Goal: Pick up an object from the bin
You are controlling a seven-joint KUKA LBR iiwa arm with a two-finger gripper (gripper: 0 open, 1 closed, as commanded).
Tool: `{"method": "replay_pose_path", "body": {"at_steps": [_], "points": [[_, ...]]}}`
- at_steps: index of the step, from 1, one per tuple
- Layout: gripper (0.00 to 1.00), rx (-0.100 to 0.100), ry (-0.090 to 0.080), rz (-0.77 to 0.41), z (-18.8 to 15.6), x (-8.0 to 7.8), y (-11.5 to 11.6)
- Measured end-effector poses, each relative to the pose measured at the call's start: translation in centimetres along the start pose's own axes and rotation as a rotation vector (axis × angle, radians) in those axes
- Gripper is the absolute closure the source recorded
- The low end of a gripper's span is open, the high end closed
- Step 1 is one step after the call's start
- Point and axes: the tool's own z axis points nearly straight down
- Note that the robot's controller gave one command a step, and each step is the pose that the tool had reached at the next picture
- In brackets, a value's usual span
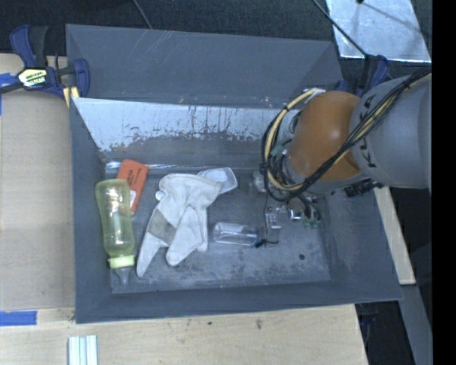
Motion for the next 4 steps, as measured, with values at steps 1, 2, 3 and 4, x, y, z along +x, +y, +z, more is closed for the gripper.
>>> {"method": "replay_pose_path", "body": {"at_steps": [1,2,3,4], "points": [[0.0,-0.003,0.006,-0.059,0.1,2.4,3.0],[0.0,-0.002,0.006,-0.094,-1.2,1.9,3.3],[0.0,-0.003,0.014,-0.131,-6.3,2.2,4.0],[0.0,-0.004,-0.001,-0.116,-8.8,1.4,6.4]]}}
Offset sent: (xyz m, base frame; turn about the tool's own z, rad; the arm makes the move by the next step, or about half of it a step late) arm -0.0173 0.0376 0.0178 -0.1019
